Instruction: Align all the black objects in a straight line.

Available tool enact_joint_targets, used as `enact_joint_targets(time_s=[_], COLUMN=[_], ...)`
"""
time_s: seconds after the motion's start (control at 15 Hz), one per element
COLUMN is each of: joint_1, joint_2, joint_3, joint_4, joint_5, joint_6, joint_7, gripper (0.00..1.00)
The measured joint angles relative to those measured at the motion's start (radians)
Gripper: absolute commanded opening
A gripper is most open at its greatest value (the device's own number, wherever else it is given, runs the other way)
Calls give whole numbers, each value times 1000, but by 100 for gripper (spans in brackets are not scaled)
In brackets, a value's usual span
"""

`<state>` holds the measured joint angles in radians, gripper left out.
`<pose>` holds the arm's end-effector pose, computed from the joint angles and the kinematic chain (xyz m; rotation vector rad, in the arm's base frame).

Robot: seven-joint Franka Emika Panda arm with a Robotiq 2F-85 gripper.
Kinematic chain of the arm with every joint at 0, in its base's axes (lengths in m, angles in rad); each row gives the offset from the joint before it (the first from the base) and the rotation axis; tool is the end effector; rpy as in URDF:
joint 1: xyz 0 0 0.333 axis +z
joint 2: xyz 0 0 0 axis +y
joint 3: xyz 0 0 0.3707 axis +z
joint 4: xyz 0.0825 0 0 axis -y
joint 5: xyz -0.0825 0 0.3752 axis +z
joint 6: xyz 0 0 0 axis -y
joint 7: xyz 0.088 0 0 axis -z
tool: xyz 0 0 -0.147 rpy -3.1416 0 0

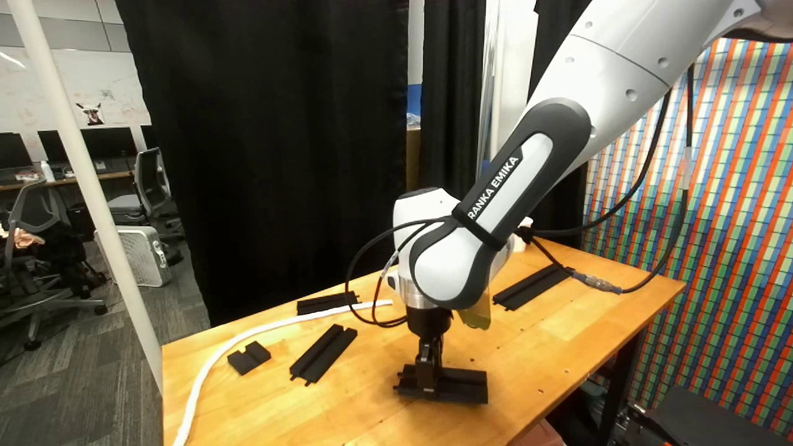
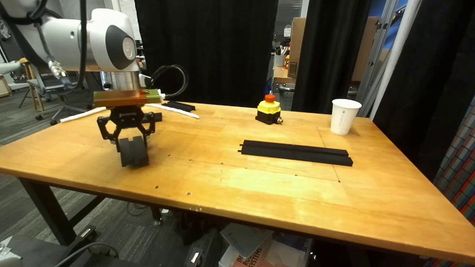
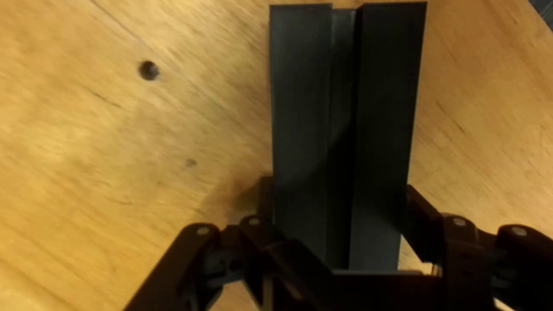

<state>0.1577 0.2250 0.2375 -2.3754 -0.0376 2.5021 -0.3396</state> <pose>0.4618 0.1938 0.2451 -2.8858 -1.1571 0.1432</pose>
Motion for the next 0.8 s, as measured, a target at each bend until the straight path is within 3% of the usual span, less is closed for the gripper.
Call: enact_joint_targets(time_s=[0.4,0.8], joint_1=[-94,-132], joint_2=[-56,-69], joint_3=[-59,-115], joint_4=[38,66], joint_5=[-22,-130], joint_6=[-142,-179], joint_7=[-256,-552], gripper=[45,45])
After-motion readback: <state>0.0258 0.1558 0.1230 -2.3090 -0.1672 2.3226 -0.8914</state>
